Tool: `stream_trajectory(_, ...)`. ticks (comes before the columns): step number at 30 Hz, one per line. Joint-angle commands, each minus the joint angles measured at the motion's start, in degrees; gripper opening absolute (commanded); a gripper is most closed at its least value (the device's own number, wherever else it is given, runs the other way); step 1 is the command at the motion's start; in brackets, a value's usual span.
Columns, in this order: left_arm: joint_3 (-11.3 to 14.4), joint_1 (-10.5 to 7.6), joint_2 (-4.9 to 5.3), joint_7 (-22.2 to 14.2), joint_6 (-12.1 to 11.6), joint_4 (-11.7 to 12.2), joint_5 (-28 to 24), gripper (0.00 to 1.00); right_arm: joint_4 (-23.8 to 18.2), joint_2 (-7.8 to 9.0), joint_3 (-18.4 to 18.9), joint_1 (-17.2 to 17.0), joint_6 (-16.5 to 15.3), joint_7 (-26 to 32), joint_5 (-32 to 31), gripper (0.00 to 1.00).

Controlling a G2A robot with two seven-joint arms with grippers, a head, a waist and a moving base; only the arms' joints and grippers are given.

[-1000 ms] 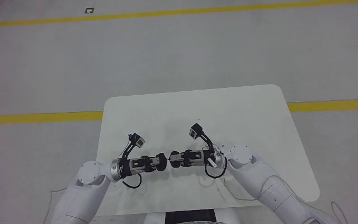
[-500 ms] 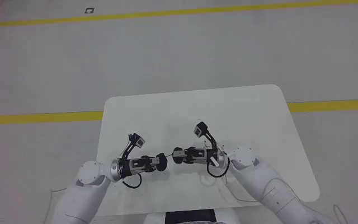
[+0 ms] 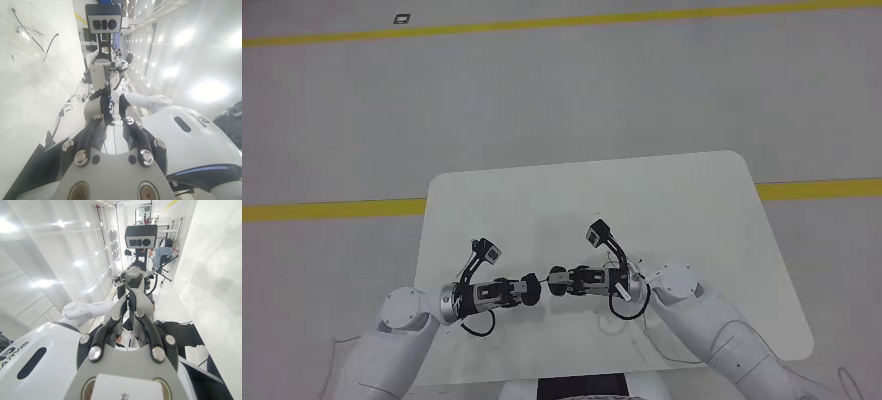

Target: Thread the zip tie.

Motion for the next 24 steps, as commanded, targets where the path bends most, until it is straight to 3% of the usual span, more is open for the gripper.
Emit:
stream_trajectory(1, 0.0, 0.00, 0.00, 0.0, 0.0, 0.0, 0.0, 0.13, 0.0, -0.02, -0.1, 0.1, 0.0, 0.2, -0.1, 0.00)
stream_trajectory(24, 0.0, 0.00, 0.00, 0.0, 0.0, 0.0, 0.0, 0.12, -0.6, -0.07, -1.2, 0.8, 0.1, 1.8, -1.1, 0.00)
